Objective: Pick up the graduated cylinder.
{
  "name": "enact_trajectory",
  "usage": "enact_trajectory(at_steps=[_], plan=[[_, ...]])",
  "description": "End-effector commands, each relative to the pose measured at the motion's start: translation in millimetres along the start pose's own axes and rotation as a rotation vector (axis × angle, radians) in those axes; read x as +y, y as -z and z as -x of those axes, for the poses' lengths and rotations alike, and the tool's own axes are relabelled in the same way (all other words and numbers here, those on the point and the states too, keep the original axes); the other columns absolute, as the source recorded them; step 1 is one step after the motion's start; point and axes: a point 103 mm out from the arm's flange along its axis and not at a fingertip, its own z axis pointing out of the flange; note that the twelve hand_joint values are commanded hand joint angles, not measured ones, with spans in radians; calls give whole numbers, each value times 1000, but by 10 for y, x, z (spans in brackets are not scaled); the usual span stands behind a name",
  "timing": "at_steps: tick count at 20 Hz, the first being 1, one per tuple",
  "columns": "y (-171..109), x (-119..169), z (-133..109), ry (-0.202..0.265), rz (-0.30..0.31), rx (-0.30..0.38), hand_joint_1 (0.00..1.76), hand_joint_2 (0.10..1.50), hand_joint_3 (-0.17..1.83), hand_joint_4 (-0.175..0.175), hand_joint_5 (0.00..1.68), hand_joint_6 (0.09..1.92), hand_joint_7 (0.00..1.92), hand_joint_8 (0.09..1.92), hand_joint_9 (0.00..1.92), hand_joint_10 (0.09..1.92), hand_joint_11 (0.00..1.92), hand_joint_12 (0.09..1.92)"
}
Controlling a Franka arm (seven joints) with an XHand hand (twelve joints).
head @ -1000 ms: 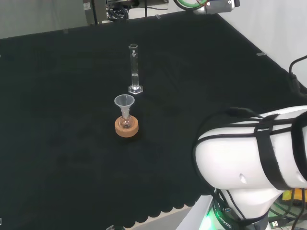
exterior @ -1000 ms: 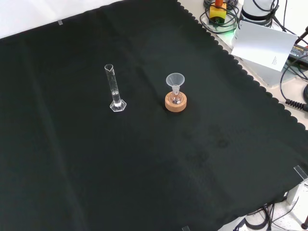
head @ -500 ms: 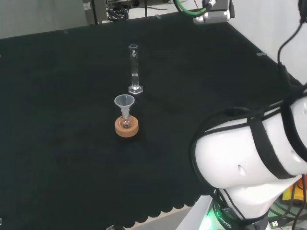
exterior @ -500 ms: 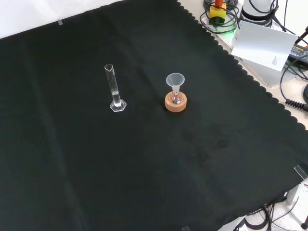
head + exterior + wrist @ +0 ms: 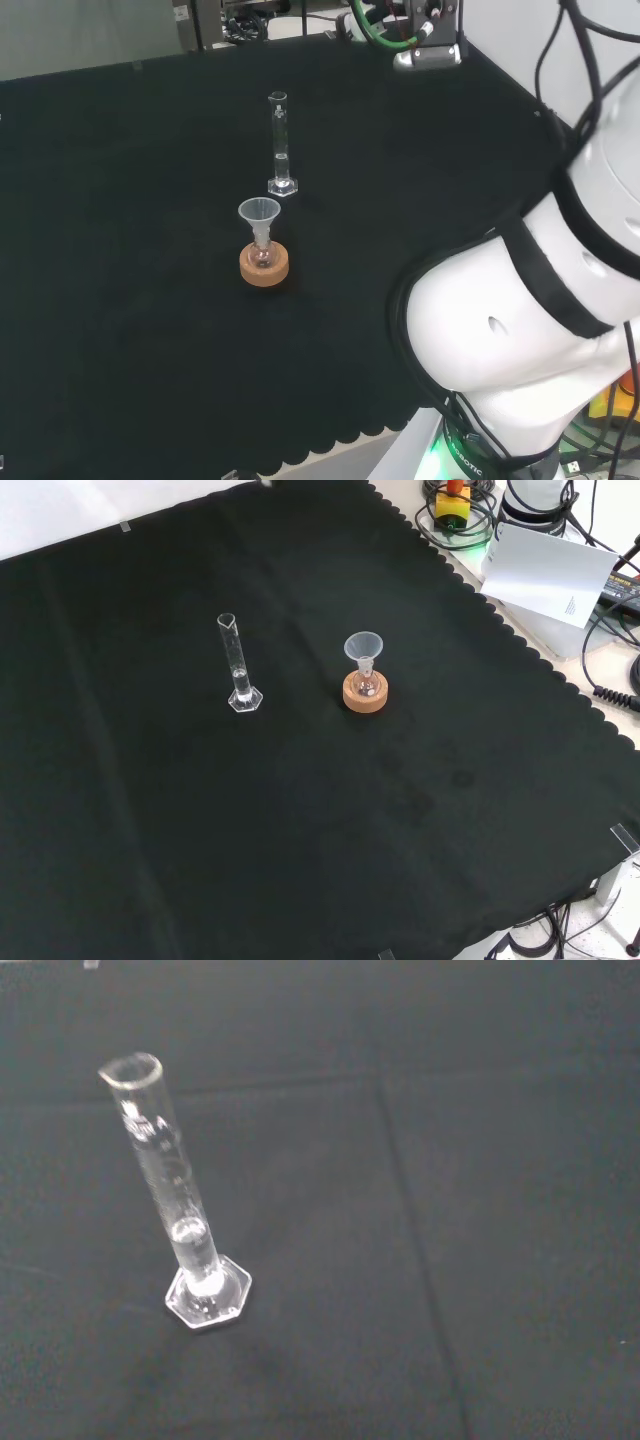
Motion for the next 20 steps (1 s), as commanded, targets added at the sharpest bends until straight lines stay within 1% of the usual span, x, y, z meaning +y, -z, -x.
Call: enact_trajectory(at_steps=[1,3,5,8,11,15,16,18,20], plan=[[-450,554,135,28,0,48,370,1327,-45,-39,262,87,103,588,316,614,180,1353],[-590,609,132,32,-10,86,386,1321,-50,-39,265,87,95,588,308,621,178,1353],[-738,677,123,39,-20,139,436,1301,-62,-45,317,87,100,593,304,629,176,1354],[-883,772,52,70,-18,164,484,1283,-76,-49,366,87,114,602,310,639,176,1354],[-1000,867,-18,96,-16,188,513,1271,-87,-50,373,87,118,605,314,643,177,1353],[-1183,980,-97,116,-33,215,559,1253,-106,-51,373,87,135,614,348,652,194,1353],[-1229,1004,-111,118,-37,232,570,1248,-112,-51,374,87,140,616,356,652,199,1352],[-1312,1036,-129,129,-30,290,593,1237,-125,-51,383,87,158,624,373,652,207,1349],[-1374,1058,-146,145,-31,316,614,1236,-151,-49,410,87,187,636,419,643,230,1342]])
